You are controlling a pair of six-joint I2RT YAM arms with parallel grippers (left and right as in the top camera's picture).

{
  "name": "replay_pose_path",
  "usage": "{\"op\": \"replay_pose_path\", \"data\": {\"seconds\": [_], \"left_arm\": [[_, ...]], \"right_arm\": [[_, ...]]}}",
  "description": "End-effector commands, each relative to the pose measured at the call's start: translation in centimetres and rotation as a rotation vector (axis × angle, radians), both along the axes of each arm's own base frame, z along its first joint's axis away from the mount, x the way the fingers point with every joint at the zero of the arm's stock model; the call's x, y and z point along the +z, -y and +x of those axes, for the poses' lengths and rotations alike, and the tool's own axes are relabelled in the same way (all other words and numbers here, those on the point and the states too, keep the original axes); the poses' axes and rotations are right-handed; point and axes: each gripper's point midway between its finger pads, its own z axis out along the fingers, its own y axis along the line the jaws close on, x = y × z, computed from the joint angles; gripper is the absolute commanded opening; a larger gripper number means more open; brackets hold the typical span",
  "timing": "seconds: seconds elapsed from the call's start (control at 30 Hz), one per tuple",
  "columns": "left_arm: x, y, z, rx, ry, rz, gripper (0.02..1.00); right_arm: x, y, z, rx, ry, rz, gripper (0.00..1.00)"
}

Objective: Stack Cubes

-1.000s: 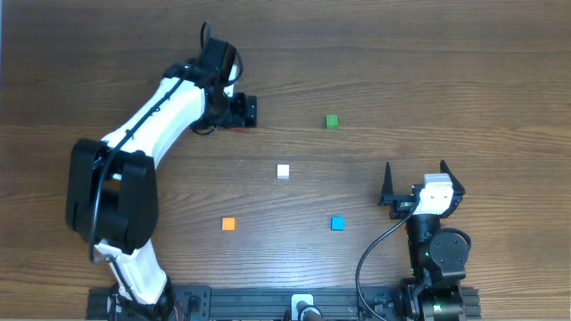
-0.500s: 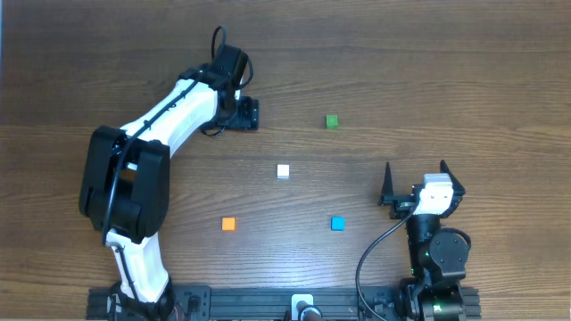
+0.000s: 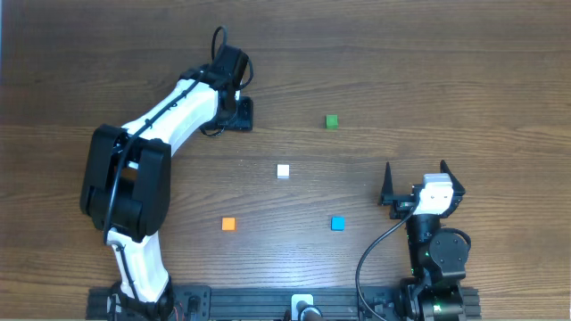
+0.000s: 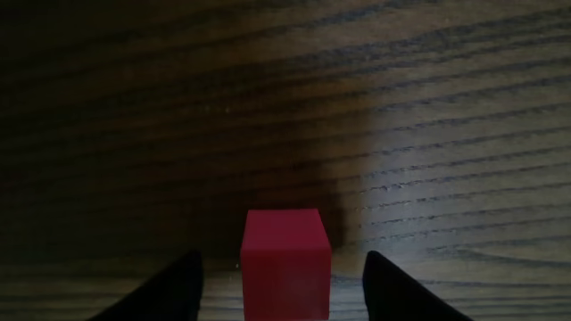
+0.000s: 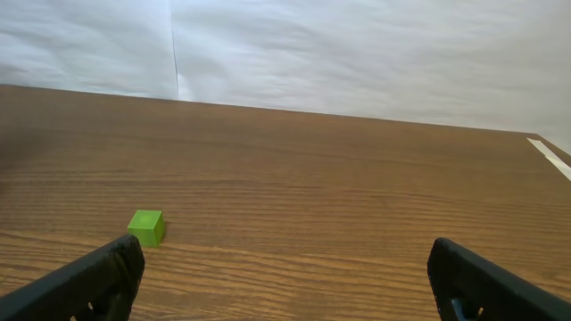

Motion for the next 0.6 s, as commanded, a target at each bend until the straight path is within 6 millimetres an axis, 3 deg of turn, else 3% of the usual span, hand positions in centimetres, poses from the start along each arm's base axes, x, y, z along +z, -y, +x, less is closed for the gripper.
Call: {"op": "replay_pose_path", "data": {"seconds": [0.03, 0.3, 0.6], "left_arm": [[-0.45, 0.09, 0.38, 0.004, -0.001, 0.008, 0.542], [-0.45, 0.15, 0.46, 0.007, 0.002, 0.006, 0.446], [-0.45, 0.14, 0.45, 0.026, 0.001, 0.002, 0.229]], "right_arm": [[-0.25, 0.0, 0.01, 0.002, 0.0, -0.001, 0.993], [-0.25, 0.0, 0.01, 0.002, 0.0, -0.001, 0.993], [-0.25, 0.0, 0.01, 0.002, 0.0, -0.001, 0.993]]}}
